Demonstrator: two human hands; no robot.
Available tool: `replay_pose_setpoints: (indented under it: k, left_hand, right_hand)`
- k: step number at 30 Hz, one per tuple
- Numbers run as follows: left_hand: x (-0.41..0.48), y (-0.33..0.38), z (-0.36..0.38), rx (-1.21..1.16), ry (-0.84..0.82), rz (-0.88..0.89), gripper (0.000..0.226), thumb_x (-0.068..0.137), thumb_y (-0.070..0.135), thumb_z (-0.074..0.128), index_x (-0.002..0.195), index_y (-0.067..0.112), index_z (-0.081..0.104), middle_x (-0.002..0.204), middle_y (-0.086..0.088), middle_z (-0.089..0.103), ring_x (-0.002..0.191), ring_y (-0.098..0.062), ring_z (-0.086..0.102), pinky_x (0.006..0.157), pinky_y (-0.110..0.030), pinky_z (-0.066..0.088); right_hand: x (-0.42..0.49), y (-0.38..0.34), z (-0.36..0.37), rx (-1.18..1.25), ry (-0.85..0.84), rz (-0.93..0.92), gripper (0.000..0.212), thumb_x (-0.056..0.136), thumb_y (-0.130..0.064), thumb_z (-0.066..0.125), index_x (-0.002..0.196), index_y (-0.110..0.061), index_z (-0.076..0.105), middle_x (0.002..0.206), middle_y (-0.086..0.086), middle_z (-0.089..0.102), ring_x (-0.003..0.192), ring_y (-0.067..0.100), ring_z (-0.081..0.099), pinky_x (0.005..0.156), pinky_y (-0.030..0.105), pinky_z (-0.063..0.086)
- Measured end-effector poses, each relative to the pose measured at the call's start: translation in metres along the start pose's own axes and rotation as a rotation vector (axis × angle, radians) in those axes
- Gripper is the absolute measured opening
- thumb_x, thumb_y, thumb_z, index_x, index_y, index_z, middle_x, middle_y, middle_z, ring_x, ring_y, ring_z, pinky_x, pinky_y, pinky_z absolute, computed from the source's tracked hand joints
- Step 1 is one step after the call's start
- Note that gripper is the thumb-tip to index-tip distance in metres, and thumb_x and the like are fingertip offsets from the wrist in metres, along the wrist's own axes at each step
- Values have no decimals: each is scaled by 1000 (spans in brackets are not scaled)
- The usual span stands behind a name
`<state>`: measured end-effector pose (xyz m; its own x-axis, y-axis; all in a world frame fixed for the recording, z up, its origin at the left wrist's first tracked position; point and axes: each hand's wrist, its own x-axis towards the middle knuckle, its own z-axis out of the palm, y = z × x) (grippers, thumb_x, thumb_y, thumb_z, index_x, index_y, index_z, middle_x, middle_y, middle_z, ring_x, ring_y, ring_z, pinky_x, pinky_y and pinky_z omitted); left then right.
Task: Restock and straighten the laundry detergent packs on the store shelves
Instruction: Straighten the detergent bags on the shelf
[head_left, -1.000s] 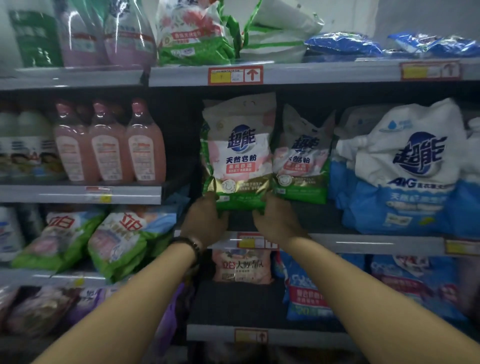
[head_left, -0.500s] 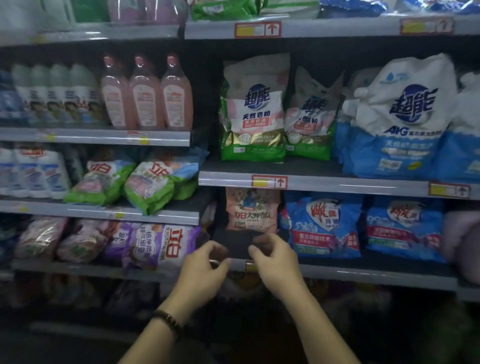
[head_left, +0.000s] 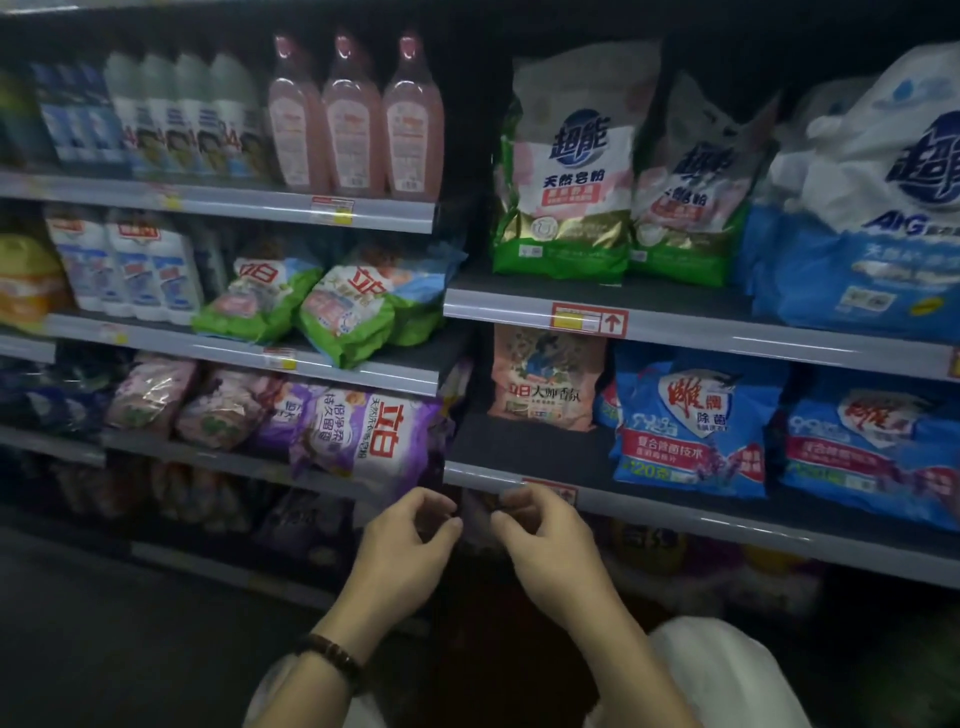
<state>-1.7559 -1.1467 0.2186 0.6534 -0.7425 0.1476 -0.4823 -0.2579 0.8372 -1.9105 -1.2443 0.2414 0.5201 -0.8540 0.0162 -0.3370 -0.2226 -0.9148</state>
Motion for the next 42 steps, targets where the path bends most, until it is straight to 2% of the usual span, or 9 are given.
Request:
replay_pose_setpoints:
  k: [5,9,21,27,30,34,37,39,42]
  left_hand:
    - [-3,4,-25,37,46,10,7,93,29,75,98,33,72,92,18,74,87,10,66,73,-11,49]
    - [-4,2,-48,31,98,-21,5,93,32,75,97,33,72,92,17,75,87,8,68,76,-16,52]
    - [-23,-23,-97,76,131,-157,5,98,32,70,104,33,70,101,11,73,91,-3,67,65,-13,46]
    - [10,-52,-104,75,101,-205,8,98,33,70,106,32,69,102,10,72,93,-5,66,66,-17,47]
    - [46,-77,-102,90,81,-216,10,97,32,71,106,30,69,103,13,72,97,-4,65,76,-23,51]
    - [110,-130,-86,110,93,-264,4,95,24,70,98,24,68,98,6,70,97,-17,65,86,-31,51]
    - [164,-186,-64,142,76,-263,25,96,33,65,111,14,70,110,-1,71,99,-21,66,91,-39,55]
    - [196,-223,-46,37,92,-267,36,95,30,69,124,9,63,117,-3,68,103,-21,65,93,-41,55]
    - [233,-276,-26,20,172,-196,44,94,37,68,130,15,58,122,-5,70,109,-24,68,91,-45,58]
  right_hand:
    - [1,-31,6,41,-64,-95,14,99,-36,69,113,-34,68,100,-13,74,93,1,68,73,20,51]
    - [2,-40,22,53,-105,-110,14,99,-36,70,113,-34,69,99,-11,76,92,4,71,77,25,58]
    - [7,-30,63,22,-171,-42,10,100,-33,69,111,-34,68,104,-13,72,93,2,67,63,14,50]
    - [32,-19,86,-54,-196,0,17,98,-35,70,114,-31,68,109,-13,70,97,3,65,83,28,56]
    - [59,-7,108,-77,-196,88,24,95,-35,70,117,-26,74,109,-7,76,103,15,70,96,40,58]
    - [113,11,150,-71,-172,234,15,93,-27,68,92,-14,74,91,13,78,84,30,73,87,57,61]
    - [152,26,187,140,-124,365,13,94,-13,67,85,-3,65,102,30,72,80,42,71,81,55,61]
    - [182,42,218,213,-121,478,8,95,-16,68,89,-11,66,103,27,74,94,46,74,90,58,63]
    - [221,76,265,356,-92,644,16,93,-17,73,101,-4,68,104,25,76,101,43,75,91,53,62]
